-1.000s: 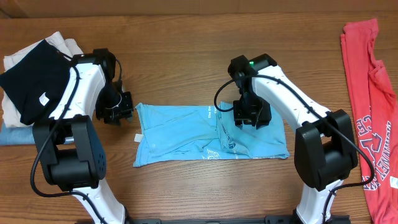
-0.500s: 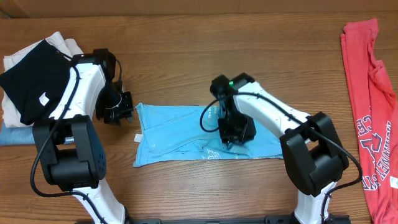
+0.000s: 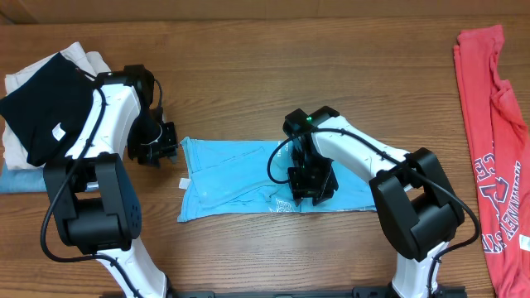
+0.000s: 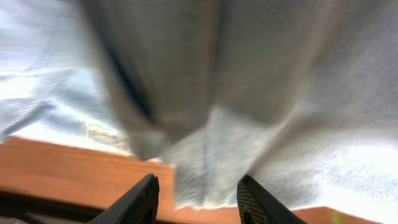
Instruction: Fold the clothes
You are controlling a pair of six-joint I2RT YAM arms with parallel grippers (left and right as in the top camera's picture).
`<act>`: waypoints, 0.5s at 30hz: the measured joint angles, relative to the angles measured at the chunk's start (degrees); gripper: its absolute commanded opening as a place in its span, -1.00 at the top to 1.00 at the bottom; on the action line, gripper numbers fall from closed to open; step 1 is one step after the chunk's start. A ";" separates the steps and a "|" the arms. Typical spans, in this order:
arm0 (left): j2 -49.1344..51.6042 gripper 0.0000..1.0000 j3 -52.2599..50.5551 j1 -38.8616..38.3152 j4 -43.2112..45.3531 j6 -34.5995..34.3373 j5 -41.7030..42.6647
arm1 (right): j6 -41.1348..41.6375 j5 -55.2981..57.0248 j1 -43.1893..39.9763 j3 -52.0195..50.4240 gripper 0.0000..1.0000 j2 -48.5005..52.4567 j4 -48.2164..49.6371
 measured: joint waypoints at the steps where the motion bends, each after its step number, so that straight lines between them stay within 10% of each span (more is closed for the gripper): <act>1: 0.00 0.04 0.00 0.00 -0.09 0.02 0.00 | -0.20 0.02 -0.02 0.96 0.08 -0.11 -0.66; 6: 0.00 -0.38 0.00 0.00 -0.09 0.87 0.92 | -1.03 3.58 -1.01 8.57 -0.04 -3.61 -5.01; 15: 0.00 -0.51 0.00 0.00 1.40 7.93 9.51 | -1.36 8.37 -11.50 14.36 -0.13 -13.29 -6.58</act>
